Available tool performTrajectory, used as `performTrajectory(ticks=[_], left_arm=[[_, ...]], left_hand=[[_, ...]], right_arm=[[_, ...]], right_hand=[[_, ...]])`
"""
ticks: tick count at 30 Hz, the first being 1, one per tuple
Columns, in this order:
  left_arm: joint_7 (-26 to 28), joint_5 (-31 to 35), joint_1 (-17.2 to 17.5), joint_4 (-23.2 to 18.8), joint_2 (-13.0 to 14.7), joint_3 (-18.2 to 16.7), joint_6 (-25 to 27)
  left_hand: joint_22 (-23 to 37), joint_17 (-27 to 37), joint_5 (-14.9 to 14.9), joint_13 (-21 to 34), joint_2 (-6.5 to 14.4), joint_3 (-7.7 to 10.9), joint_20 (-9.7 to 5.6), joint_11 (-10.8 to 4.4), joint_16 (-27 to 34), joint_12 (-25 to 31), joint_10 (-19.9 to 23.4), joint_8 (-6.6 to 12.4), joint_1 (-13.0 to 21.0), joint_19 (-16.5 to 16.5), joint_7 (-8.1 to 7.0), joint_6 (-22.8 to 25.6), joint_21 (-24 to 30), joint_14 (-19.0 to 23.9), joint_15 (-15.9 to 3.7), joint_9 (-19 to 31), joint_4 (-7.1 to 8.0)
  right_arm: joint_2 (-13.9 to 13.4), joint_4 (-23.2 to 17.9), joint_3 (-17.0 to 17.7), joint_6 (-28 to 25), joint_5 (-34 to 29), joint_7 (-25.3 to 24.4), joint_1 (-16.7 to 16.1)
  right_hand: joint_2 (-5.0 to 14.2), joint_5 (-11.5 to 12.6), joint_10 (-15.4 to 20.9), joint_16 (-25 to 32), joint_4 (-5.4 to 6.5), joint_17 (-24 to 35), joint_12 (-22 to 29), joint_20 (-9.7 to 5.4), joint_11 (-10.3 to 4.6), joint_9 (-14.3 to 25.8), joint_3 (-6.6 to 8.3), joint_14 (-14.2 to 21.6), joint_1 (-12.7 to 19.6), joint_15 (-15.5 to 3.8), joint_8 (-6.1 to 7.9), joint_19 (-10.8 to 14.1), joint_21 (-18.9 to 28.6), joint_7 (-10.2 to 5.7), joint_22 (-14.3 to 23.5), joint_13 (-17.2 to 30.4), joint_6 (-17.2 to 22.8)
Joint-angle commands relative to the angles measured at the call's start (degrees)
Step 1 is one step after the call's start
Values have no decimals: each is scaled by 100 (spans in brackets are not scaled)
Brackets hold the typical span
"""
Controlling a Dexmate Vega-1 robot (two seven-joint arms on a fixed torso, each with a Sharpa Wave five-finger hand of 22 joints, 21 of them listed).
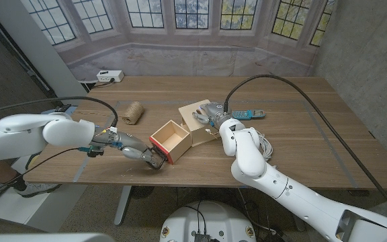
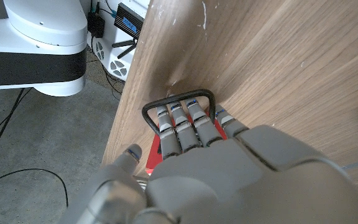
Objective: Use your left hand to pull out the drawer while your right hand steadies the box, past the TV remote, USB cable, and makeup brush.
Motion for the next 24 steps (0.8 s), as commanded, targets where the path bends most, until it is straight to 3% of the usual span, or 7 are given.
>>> performTrajectory(ticks=[1, 5, 11, 16, 24], left_arm=[[61, -26, 521, 83, 61, -505, -79], [115, -4, 781, 101, 61, -782, -81], [191, 3, 901, 118, 61, -923, -80], [267, 20, 801, 104, 61, -843, -37], [325, 46, 541, 84, 23, -596, -10]], left_hand=[[7, 10, 19, 20, 30, -13, -1, 11, -11, -22, 31, -10, 12, 47, 12, -1, 24, 32, 9, 29, -22], [7, 10, 19, 20, 29, -13, -5, 20, -17, -27, 26, -10, 12, 48, 6, -2, 23, 17, 16, 29, -23], [7, 11, 19, 23, 29, -10, -2, 55, -43, -57, -42, -38, 14, 48, 6, -77, 22, -60, 38, 29, -24], [6, 13, 19, 29, 28, -4, 9, 68, -96, -116, -200, -77, 18, 45, 27, -211, 18, -252, 79, 29, -27], [9, 25, 17, 36, 35, 12, 153, 171, -123, -268, -747, -114, 21, 16, 42, -504, 10, -662, 203, 31, -27]], right_arm=[[45, 98, -87, -60, 72, -79, 144], [30, 96, -117, -54, 88, -123, 179], [21, 99, -154, -53, 125, -151, 224], [2, 85, -184, -48, 143, -134, 255], [-21, 48, -218, -58, 148, -108, 276]], right_hand=[[7, 25, 31, 41, -10, 6, 33, -27, -8, 12, 47, 63, -29, 14, 34, 19, 29, 11, -2, 13, 74], [3, 24, 30, 39, -12, 5, 31, -27, 6, 13, 53, 63, -30, 14, 32, 23, 30, 17, -2, 13, 73], [-2, 22, 37, 41, -15, 4, 32, -30, 14, 13, 62, 77, -29, 8, 30, 28, 30, 17, -2, 13, 75], [-3, 21, 44, 39, -18, 4, 33, -28, 24, 14, 68, 79, -28, 3, 30, 33, 31, 15, -2, 14, 77], [-7, 19, 58, 38, -24, 2, 35, -30, 20, 14, 80, 87, -25, 5, 30, 37, 31, 16, -3, 14, 84]])
